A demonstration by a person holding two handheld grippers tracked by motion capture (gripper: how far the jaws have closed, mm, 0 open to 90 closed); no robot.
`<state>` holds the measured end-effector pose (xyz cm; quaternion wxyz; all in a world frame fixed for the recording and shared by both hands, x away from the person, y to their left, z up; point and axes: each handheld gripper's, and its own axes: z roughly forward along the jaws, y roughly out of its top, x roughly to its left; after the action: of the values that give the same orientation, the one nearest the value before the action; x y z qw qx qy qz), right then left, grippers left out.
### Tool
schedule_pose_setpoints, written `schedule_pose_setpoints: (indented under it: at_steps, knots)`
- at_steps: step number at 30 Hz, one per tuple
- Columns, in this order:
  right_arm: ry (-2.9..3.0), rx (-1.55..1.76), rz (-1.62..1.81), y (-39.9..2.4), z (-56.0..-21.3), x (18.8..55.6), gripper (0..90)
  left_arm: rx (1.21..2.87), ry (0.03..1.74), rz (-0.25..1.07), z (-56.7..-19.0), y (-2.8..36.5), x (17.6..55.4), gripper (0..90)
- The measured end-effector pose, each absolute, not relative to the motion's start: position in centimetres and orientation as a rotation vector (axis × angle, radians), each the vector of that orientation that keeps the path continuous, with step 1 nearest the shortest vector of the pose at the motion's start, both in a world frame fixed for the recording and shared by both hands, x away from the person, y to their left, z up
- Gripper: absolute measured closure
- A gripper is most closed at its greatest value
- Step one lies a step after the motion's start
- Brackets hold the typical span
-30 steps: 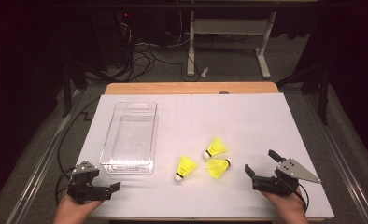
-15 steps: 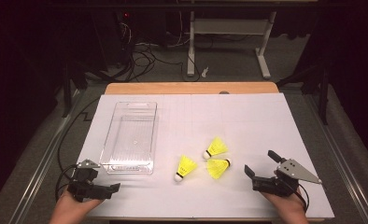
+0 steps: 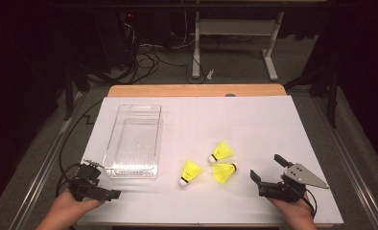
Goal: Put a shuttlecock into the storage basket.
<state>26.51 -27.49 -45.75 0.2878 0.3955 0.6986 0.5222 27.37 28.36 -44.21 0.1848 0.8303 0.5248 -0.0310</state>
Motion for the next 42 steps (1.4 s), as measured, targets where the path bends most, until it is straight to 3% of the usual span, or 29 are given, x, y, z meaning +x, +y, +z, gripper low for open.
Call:
schedule_pose_setpoints:
  at_steps: [27, 42]
  knots:
    - [1.852, 1.054, 1.398, -27.6, -45.6, 26.3, 0.5, 2.620, 1.387, -0.259, -42.3, 24.9, 27.5, 0.6]
    - [1.857, 1.051, 1.388, -27.5, -45.7, 26.4, 0.5, 2.656, 1.316, -0.312, -42.5, 22.8, 27.4, 0.6]
